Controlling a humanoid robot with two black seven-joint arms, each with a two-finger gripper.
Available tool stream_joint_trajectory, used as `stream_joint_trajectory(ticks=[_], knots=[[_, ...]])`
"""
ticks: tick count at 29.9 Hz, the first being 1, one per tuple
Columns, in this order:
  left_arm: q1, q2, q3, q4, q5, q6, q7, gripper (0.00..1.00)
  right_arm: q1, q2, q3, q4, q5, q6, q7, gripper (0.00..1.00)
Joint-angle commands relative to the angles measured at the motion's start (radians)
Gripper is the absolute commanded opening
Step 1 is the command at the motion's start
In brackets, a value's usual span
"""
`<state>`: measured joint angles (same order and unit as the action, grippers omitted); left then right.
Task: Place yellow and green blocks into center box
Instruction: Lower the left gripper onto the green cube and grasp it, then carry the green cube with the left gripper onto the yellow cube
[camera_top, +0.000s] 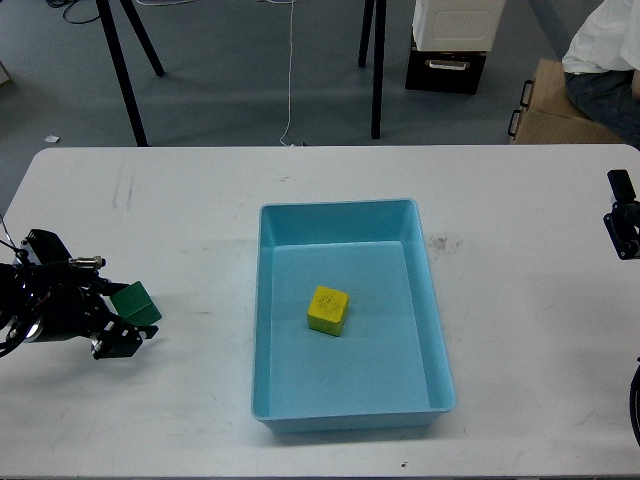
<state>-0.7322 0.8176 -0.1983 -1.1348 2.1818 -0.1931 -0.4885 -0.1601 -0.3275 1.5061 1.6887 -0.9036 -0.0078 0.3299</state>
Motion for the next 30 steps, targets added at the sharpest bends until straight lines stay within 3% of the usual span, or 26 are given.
stream_joint_trajectory(ticks=[1, 13, 15, 18, 24, 30], knots=[[-0.003, -0.032, -0.001, 0.036, 0.000, 0.000, 0.000, 0.76, -0.009, 0.001, -0.004, 0.032, 0.005, -0.023, 0.000, 0.99], [-0.018, -0.055, 0.003, 0.095, 0.000, 0.006, 0.000, 0.38, -0.015, 0.001, -0.003, 0.034, 0.005, -0.024, 0.000, 0.99], [-0.029, -0.055, 0.002, 0.095, 0.000, 0.006, 0.000, 0.25, -0.015, 0.001, -0.001, 0.034, 0.005, -0.024, 0.000, 0.99], [-0.061, -0.052, -0.001, 0.093, 0.000, 0.001, 0.000, 0.14, -0.016, 0.001, -0.001, 0.034, 0.005, -0.024, 0.000, 0.99], [-0.183, -0.002, -0.010, 0.066, 0.000, 0.001, 0.000, 0.11, -0.068, 0.001, 0.008, 0.029, 0.005, -0.024, 0.005, 0.99], [-0.300, 0.043, -0.009, -0.100, -0.068, -0.006, 0.000, 0.11, -0.130, 0.001, 0.023, 0.022, 0.003, -0.024, 0.008, 0.99]])
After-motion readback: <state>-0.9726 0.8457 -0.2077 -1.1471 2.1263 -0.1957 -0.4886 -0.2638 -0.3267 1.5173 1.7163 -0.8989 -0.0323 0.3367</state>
